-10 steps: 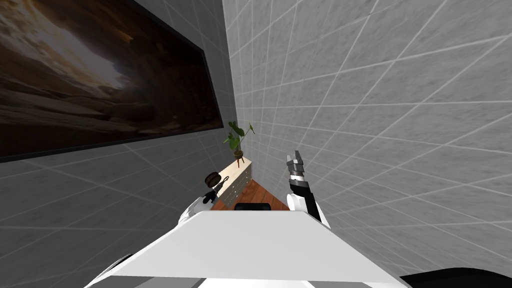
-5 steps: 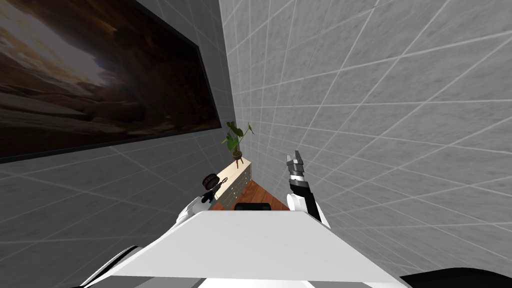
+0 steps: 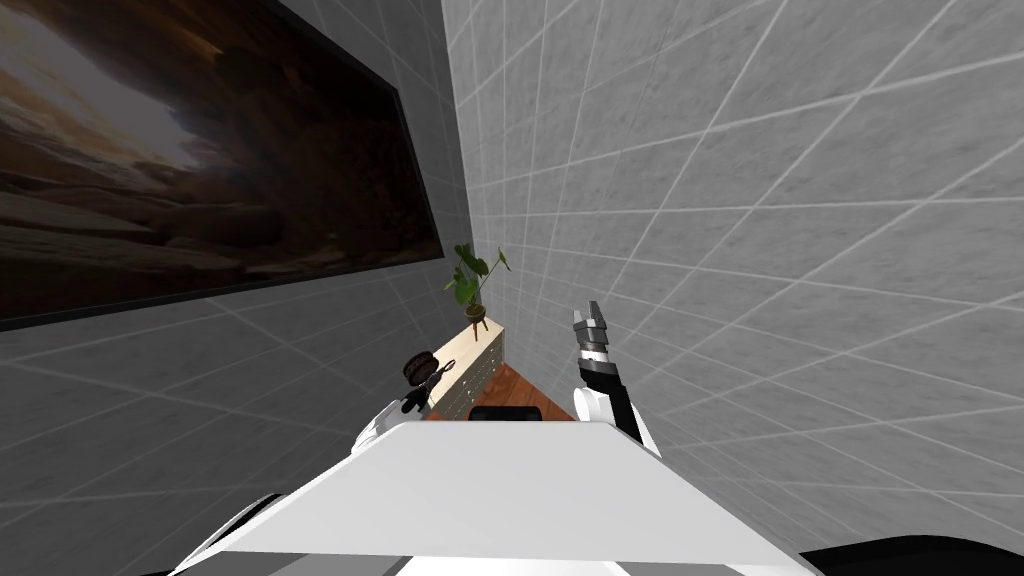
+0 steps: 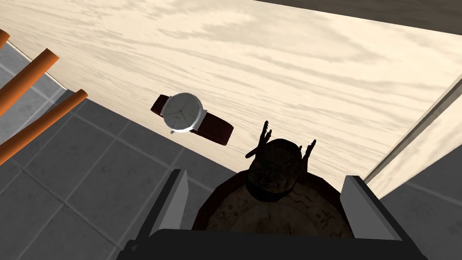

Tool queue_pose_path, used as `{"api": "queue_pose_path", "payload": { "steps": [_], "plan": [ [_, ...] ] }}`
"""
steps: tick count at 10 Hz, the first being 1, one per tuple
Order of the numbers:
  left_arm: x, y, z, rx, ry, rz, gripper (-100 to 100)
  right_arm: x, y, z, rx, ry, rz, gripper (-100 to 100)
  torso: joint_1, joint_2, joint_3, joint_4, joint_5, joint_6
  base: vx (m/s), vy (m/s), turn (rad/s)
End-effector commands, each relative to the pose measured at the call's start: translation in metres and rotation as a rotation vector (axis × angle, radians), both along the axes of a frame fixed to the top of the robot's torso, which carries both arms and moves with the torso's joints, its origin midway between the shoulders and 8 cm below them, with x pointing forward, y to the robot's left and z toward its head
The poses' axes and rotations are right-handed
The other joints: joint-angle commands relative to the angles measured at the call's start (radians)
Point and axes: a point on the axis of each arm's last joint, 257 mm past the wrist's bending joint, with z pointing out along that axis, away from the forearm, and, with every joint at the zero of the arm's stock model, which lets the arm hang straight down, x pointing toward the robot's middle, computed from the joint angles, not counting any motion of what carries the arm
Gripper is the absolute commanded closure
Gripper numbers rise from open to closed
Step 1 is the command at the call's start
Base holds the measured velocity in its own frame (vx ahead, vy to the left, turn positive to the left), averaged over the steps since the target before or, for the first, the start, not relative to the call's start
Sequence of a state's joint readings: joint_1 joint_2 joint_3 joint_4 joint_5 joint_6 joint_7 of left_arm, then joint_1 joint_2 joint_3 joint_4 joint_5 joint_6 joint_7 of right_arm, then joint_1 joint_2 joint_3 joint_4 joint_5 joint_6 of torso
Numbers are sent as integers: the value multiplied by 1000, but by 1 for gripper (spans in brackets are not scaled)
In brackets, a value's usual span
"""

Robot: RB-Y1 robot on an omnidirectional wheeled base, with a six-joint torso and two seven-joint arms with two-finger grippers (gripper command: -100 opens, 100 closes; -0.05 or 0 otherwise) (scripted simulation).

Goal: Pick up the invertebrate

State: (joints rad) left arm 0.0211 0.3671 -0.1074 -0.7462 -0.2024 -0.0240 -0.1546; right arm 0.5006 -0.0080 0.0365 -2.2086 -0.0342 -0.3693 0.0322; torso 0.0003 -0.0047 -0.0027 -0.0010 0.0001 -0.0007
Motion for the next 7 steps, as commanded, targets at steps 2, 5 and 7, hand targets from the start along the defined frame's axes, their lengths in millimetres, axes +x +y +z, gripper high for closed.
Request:
{"api": "queue_pose_path", "payload": {
  "steps": [2,5,7],
  "plan": [
    [0,0,0,0,-1,-2,100,0,0,0,0,0,0,0,0,2,1,0,0,0,16,5,3],
    [-1,0,0,0,0,0,100,0,0,0,0,0,0,0,-1,5,3,1,0,1,0,0,0],
    [-1,0,0,0,0,0,0,0,0,0,0,0,0,0,-1,5,3,1,0,1,0,0,0]
  ]
}}
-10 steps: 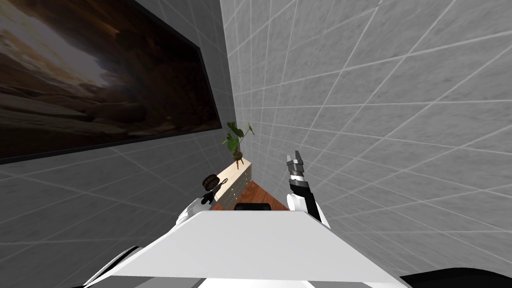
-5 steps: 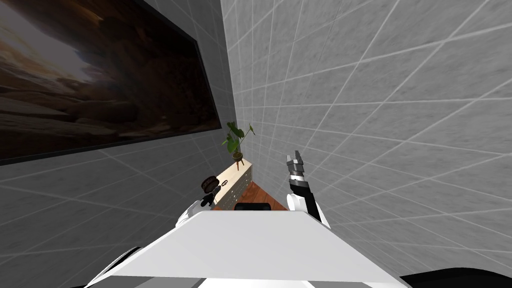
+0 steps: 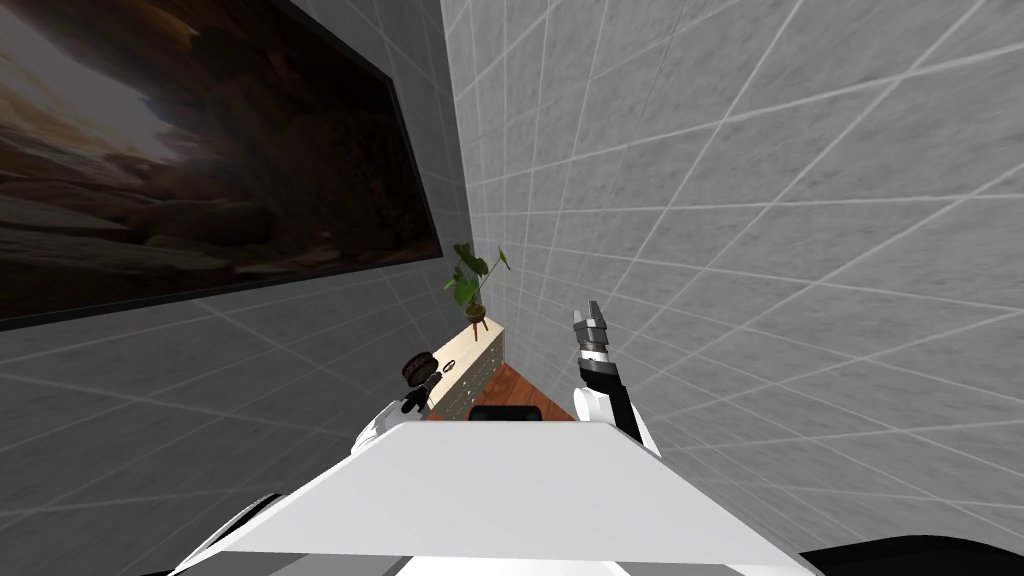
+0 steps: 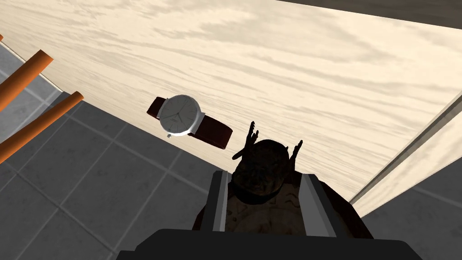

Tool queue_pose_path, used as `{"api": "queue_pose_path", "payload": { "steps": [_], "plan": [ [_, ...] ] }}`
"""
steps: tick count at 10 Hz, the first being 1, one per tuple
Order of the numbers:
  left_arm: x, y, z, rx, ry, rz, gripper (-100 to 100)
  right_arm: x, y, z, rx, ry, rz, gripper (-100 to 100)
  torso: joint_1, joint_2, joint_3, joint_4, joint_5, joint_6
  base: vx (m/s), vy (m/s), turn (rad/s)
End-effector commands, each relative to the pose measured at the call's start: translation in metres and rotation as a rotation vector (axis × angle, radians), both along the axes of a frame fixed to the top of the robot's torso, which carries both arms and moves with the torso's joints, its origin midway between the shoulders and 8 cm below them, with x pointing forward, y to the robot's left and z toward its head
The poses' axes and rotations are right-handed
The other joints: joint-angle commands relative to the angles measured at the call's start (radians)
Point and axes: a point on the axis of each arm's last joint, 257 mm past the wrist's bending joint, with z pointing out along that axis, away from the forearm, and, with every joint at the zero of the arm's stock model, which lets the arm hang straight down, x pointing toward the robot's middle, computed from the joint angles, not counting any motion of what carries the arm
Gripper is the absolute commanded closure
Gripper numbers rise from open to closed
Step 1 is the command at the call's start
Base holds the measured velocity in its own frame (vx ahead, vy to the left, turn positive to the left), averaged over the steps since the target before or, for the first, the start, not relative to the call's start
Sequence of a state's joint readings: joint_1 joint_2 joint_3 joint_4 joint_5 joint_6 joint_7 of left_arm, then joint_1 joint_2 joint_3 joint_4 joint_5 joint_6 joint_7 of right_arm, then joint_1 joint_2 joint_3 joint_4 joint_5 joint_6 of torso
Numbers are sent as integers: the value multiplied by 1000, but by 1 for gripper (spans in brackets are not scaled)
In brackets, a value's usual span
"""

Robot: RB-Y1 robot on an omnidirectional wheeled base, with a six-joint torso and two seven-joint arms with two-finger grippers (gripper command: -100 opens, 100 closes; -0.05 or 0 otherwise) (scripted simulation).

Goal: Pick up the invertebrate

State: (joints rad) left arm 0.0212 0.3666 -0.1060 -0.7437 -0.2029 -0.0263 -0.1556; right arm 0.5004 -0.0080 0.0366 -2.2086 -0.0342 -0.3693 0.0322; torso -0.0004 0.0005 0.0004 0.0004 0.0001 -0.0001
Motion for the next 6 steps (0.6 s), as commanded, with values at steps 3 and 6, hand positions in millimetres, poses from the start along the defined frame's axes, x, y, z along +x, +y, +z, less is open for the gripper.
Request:
{"api": "queue_pose_path", "payload": {
  "steps": [3,6],
  "plan": [
    [11,5,10,0,-1,11,100,0,0,0,0,0,0,0,-2,6,3,1,-1,0,-90,-19,-46],
    [12,4,13,0,0,12,0,0,0,0,0,0,0,0,-1,4,2,1,-1,0,-49,-13,-12]
  ]
}}
